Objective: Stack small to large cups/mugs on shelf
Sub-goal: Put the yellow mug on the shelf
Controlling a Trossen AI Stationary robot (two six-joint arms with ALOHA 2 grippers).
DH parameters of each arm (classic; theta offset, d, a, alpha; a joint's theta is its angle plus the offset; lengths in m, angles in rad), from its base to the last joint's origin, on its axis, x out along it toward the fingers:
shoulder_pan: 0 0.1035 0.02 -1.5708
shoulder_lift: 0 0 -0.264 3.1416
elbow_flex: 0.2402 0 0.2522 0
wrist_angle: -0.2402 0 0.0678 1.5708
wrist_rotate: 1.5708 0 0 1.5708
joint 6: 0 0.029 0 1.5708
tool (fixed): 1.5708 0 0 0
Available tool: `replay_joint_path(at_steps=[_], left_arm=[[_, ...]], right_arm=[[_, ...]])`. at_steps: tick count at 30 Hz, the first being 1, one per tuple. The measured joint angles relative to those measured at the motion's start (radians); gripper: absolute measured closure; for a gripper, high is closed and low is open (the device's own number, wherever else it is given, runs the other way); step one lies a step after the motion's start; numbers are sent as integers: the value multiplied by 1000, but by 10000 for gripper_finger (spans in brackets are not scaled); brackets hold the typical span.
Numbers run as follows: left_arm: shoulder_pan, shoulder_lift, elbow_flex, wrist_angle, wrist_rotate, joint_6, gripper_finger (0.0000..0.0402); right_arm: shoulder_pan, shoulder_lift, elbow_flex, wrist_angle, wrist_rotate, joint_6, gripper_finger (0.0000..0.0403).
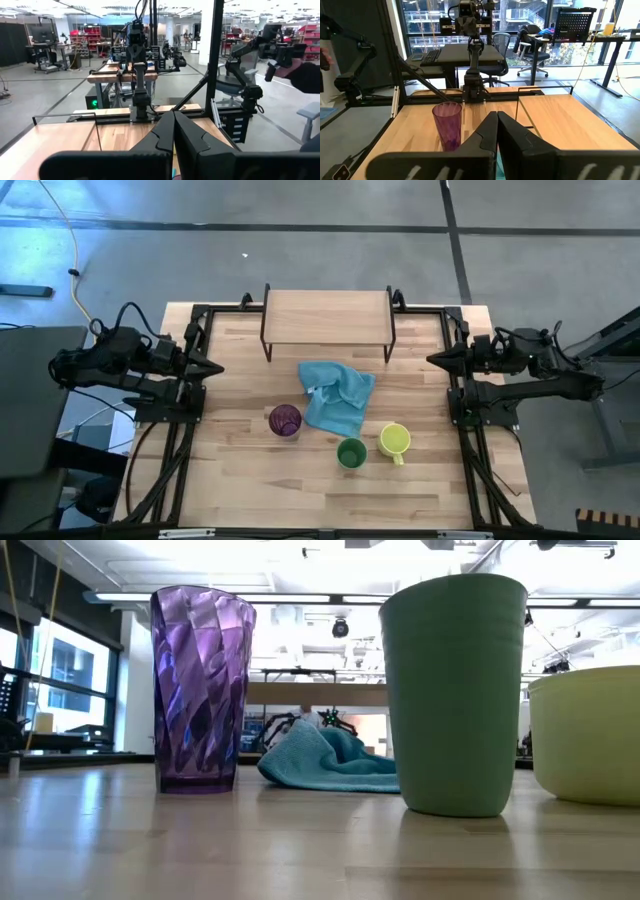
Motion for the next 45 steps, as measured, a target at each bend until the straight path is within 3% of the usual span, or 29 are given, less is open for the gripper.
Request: replay_joint_path(at_steps=[9,13,19,28,35,39,45], left_arm=[[0,0,0,19,12,-31,401],[0,5,0,79,88,-98,401],[0,27,-1,277,105,-222,401],[0,213,-132,479,25,-248,401],[0,386,-150,488,77,-228,400],[0,411,-150,461,113,-235,401],[0,410,-150,490,118,-382,401]], right_arm=[[0,2,0,10,0,10,402],[1,2,0,20,-2,179,402],[1,10,0,87,6,392,402],[0,21,0,95,173,388,402],[0,52,0,89,178,457,402],[0,77,0,9,162,453,402],[0,104,0,-136,135,388,402]])
